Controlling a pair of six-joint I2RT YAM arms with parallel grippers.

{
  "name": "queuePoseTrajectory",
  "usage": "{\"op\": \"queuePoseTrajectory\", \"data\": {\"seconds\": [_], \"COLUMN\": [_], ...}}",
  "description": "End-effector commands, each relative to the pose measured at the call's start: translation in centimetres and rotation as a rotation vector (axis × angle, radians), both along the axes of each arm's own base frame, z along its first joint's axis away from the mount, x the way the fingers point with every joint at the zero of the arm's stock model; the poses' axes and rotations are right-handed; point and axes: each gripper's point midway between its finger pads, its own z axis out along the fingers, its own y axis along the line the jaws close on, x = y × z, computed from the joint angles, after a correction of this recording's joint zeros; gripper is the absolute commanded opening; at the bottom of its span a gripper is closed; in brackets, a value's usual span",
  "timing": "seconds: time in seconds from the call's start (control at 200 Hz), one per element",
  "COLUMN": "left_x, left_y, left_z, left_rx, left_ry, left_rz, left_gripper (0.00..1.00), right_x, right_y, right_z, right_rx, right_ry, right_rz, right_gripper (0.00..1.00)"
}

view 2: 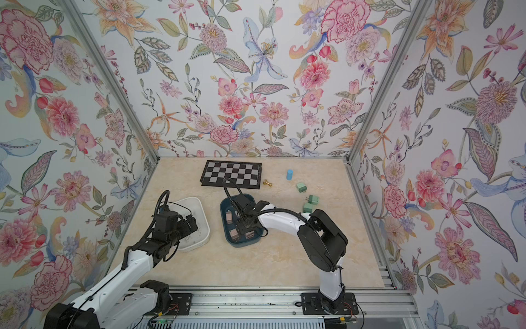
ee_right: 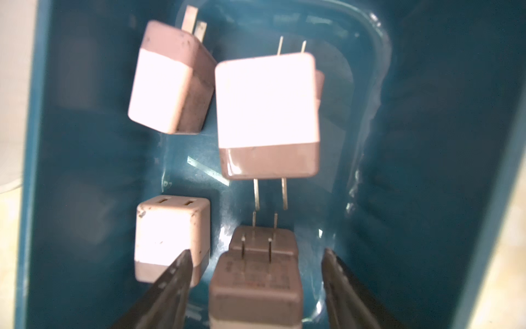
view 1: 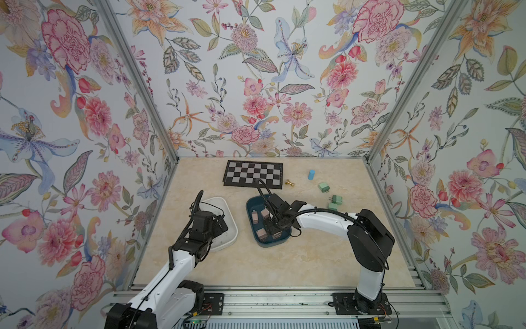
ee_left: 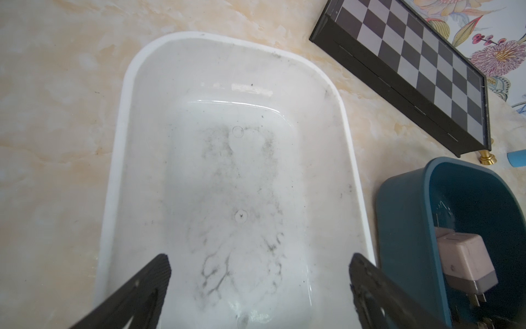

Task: Place the plugs by color into the storage box
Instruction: Place the plug in the storage box, then move the storage box to the center of the board.

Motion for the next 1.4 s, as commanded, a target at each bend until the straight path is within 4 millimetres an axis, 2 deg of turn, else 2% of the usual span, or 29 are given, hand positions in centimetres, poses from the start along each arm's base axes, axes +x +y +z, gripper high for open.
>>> {"op": "queuePoseTrajectory", "data": {"seconds": [0.0, 0.105, 0.265, 0.455, 0.595, 0.681, 0.776, 0.791, 0.901, 1.101, 1.246, 1.396], "left_x": [-0.4, -0.3, -0.3, -0.3, -0.3, -0.3, -0.3, -0.3, -0.2, 0.2, 0.5, 0.6], "left_y": [-0.1, -0.3, -0.3, -0.1, -0.1, 0.0, 0.1, 0.1, 0.0, -0.4, -0.6, -0.7], "left_z": [-0.5, -0.6, -0.5, -0.3, -0.2, -0.1, 0.0, 0.0, -0.1, -0.6, -0.5, -0.4], "left_rx": [-0.004, -0.008, -0.008, -0.003, 0.000, 0.004, 0.011, 0.013, 0.008, -0.010, -0.016, -0.015], "left_ry": [0.013, 0.014, 0.013, 0.012, 0.014, 0.015, 0.017, 0.017, 0.016, 0.018, 0.016, 0.012], "left_rz": [-0.002, -0.006, -0.005, 0.001, 0.001, 0.003, 0.005, 0.006, 0.005, -0.002, -0.007, -0.010], "left_gripper": [1.00, 0.99, 1.00, 1.00, 1.00, 1.00, 0.99, 0.99, 1.00, 0.99, 0.99, 0.99], "right_x": [1.2, 2.6, 4.8, 6.1, 6.8, 7.2, 7.1, 7.8, 8.0, 7.3, 6.6, 5.7], "right_y": [-1.2, -2.8, -4.9, -3.9, -3.2, -3.5, -3.8, -4.8, -6.9, -12.2, -16.3, -20.7], "right_z": [4.6, 5.7, 4.5, 2.6, 0.9, -0.1, -0.4, -0.4, -0.1, 0.0, 0.3, -0.2], "right_rx": [0.082, 0.110, 0.111, 0.110, 0.093, 0.077, 0.077, 0.076, 0.071, 0.076, 0.067, 0.066], "right_ry": [-0.057, -0.065, -0.020, 0.027, 0.052, 0.066, 0.076, 0.074, 0.069, 0.095, 0.089, 0.117], "right_rz": [-0.045, -0.074, -0.103, -0.075, -0.063, -0.071, -0.075, -0.100, -0.132, -0.215, -0.291, -0.385], "right_gripper": [0.75, 0.75, 0.73, 0.69, 0.55, 0.46, 0.37, 0.36, 0.27, 0.11, 0.12, 0.14]}}
